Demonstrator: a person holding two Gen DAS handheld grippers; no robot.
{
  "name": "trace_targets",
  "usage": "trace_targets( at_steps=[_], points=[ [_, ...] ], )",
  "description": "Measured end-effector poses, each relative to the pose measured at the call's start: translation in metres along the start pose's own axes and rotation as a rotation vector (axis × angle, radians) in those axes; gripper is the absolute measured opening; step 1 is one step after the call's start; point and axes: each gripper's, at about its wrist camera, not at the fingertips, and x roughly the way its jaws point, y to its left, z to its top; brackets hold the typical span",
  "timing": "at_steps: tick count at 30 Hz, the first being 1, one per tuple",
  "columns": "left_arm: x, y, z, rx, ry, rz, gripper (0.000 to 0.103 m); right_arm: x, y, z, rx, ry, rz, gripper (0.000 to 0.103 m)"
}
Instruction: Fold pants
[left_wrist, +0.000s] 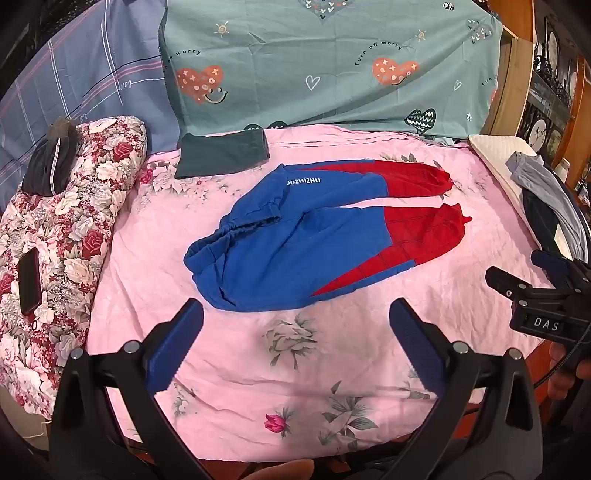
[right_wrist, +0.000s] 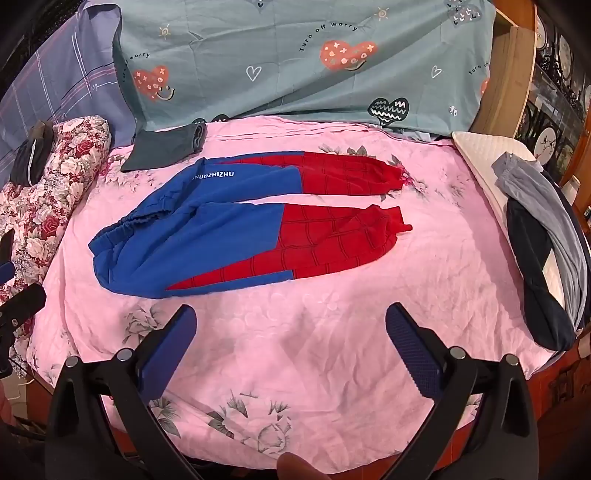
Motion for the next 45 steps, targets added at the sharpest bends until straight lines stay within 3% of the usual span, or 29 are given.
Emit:
trace_targets(
  at_steps=[45],
  points=[
    [-0.0006, -0.0047, 0.0017, -0.003, -0.001, -0.007, 0.101, 0.0017, 0.0025, 0.0011, -0.003, 0.004, -0.003, 0.102]
  ],
)
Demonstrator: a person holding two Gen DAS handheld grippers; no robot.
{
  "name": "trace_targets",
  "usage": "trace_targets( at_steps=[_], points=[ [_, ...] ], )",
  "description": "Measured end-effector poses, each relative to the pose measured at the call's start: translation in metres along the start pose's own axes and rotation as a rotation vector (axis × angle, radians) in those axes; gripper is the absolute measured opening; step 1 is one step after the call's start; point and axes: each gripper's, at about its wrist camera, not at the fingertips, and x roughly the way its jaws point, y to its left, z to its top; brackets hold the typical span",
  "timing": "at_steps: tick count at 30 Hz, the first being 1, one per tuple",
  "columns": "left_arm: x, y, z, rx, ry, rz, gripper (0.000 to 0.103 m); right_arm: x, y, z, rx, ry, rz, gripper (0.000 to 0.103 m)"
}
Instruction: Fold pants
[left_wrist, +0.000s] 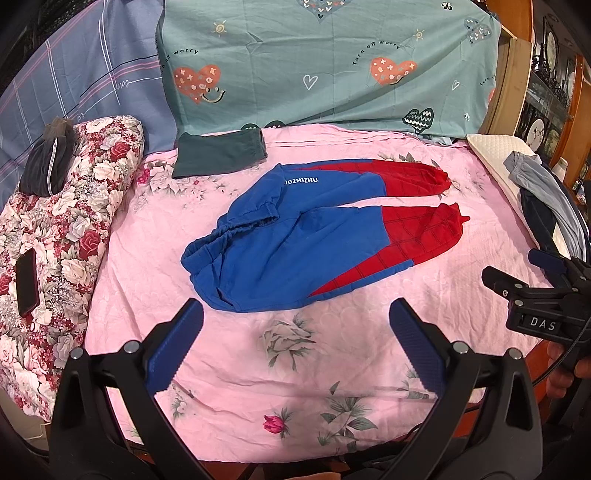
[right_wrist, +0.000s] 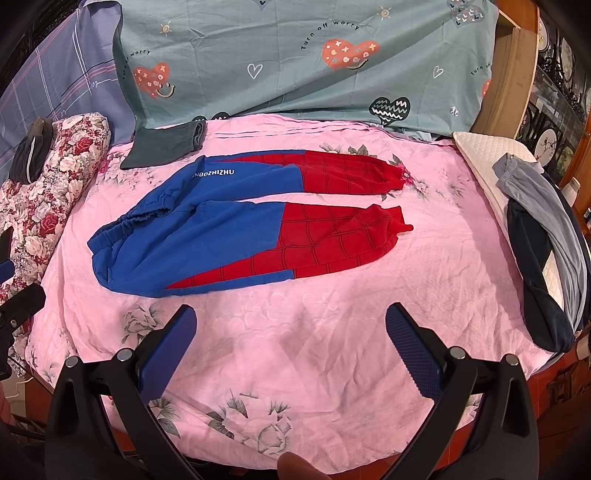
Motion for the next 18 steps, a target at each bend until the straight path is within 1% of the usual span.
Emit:
trace_targets(
  at_steps=[18],
  points=[
    [0.0001, 0.0001, 0.0002, 0.000, 0.001, 0.000, 0.101, 0.0012, 0.0006, 0.0005, -0.001, 0.003, -0.001, 0.102]
  ],
)
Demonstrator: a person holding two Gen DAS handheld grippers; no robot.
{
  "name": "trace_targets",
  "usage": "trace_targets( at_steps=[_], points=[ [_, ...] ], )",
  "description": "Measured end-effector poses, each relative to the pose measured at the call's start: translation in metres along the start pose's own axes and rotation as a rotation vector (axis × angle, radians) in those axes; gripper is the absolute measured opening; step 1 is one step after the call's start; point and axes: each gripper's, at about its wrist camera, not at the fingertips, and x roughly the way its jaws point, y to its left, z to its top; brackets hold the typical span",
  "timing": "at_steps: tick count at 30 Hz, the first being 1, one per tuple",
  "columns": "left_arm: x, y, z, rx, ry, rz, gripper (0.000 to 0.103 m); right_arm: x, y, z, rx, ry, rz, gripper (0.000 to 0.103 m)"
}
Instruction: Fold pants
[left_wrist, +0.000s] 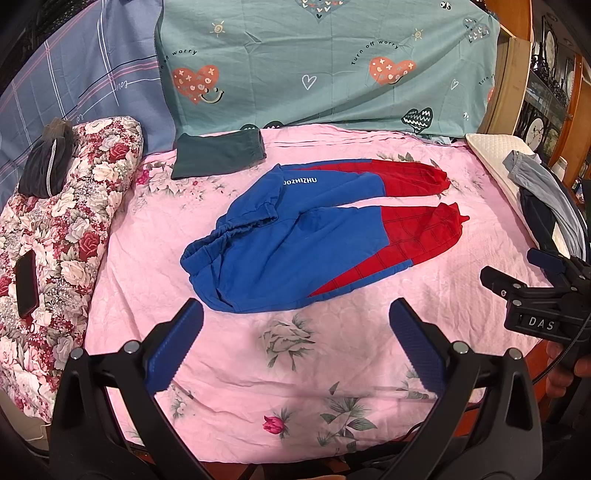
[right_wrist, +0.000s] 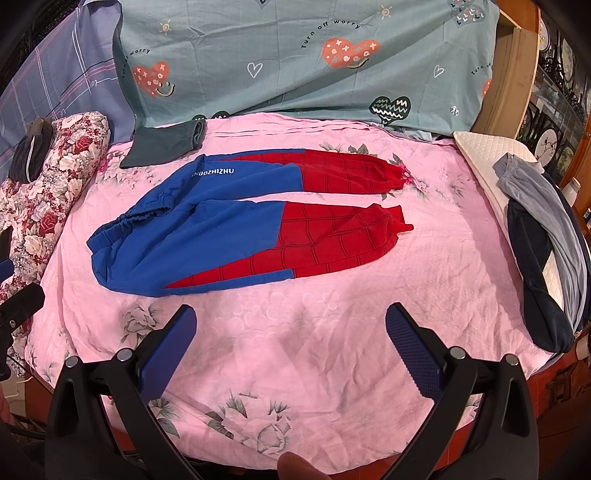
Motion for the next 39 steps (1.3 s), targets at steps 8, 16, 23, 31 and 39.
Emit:
trace_targets(
  at_steps=[8, 16, 23, 31, 39],
  points=[
    [0.002, -0.005, -0.002, 0.000, 0.001, -0.001, 0.101, 0.000, 0.001, 0.000, 0.000, 0.001, -0.001, 0.102],
    [0.002, -0.005, -0.002, 0.001, 0.001, -0.001, 0.101, 0.000, 0.001, -0.001, 0.000, 0.002, -0.001, 0.102],
    [0.004, -0.008, -0.002, 0.001, 0.001, -0.001, 0.101, 0.002, 0.001, 0.000, -0.001, 0.004, -0.001, 0.102],
    [0.003, -0.006, -0.002, 0.001, 0.002, -0.001, 0.101, 0.007, 0.002, 0.000, -0.001, 0.006, -0.001, 0.102],
    [0.024, -0.006, -0.001, -0.024, 0.044, -0.004, 0.101, 0.028, -0.011, 0.000, 0.028, -0.009, 0.020, 0.102]
  ],
)
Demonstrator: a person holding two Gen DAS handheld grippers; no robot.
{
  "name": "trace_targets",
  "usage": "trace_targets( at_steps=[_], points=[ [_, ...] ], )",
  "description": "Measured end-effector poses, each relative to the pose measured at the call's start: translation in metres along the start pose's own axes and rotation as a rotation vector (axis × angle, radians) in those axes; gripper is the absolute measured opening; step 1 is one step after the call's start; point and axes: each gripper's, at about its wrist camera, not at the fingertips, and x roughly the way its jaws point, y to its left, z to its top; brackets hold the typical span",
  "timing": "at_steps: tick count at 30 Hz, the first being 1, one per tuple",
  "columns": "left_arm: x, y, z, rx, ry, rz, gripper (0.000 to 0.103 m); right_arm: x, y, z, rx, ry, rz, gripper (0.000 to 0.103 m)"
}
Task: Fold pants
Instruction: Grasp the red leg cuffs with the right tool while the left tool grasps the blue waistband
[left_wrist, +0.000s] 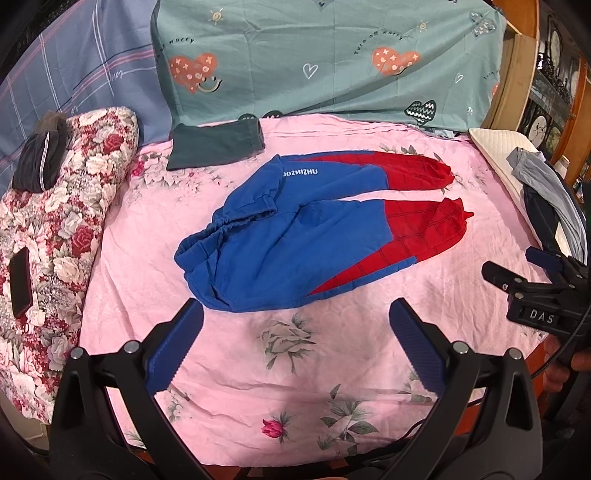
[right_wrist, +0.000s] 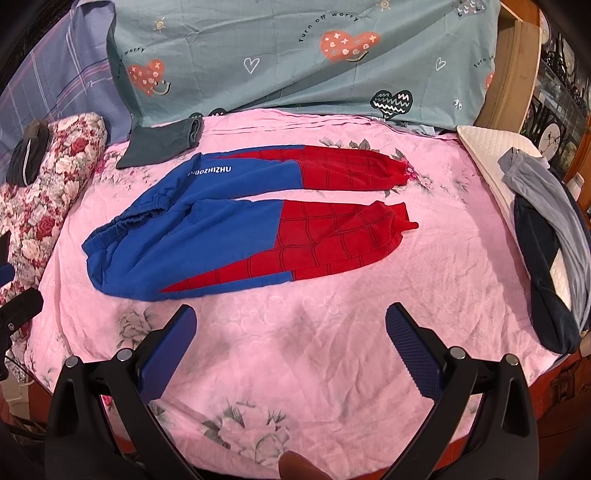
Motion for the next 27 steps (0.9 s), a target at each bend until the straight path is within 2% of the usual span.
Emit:
trace_targets(
  at_steps=[4, 6, 10, 12, 17, 18, 19, 20, 21, 23, 24, 27],
  points=[
    [0.011, 0.016, 0.003, -0.028, 0.026, 0.018, 0.101, 0.038, -0.033, 0.001, 0.086, 0.019, -0.033, 0.102],
    [0.018, 0.025, 0.001, -0.039, 0.040, 0.058, 0.101, 0.065, -0.060, -0.001, 0.175, 0.045, -0.021, 0.102],
    [0.029, 0.054, 0.001, -0.111, 0.075, 0.114, 0.101, 0.110, -0.112, 0.004, 0.347, 0.039, -0.017, 0.094],
    [0.034, 0.070, 0.000, -0.154, 0.093, 0.153, 0.101, 0.131, -0.131, 0.014, 0.379, 0.027, -0.025, 0.094],
    [0.050, 0.109, -0.004, -0.252, 0.141, 0.218, 0.101, 0.186, -0.153, 0.032, 0.452, 0.099, -0.022, 0.094],
    [0.055, 0.114, -0.005, -0.255, 0.147, 0.228, 0.101, 0.192, -0.153, 0.034, 0.458, 0.108, -0.030, 0.085],
    [0.061, 0.117, -0.005, -0.253, 0.154, 0.236, 0.101, 0.198, -0.152, 0.035, 0.462, 0.114, -0.037, 0.081],
    [0.069, 0.121, -0.003, -0.246, 0.159, 0.238, 0.101, 0.198, -0.151, 0.037, 0.448, 0.099, -0.060, 0.065],
    [0.078, 0.124, -0.001, -0.237, 0.161, 0.232, 0.101, 0.198, -0.149, 0.038, 0.429, 0.092, -0.047, 0.036],
    [0.098, 0.130, 0.004, -0.215, 0.156, 0.209, 0.101, 0.193, -0.148, 0.040, 0.403, 0.104, -0.036, 0.014],
    [0.108, 0.133, 0.007, -0.203, 0.154, 0.204, 0.101, 0.188, -0.150, 0.041, 0.413, 0.098, -0.011, 0.010],
    [0.144, 0.144, 0.018, -0.183, 0.147, 0.181, 0.101, 0.154, -0.156, 0.038, 0.440, 0.065, 0.026, 0.009]
  ],
)
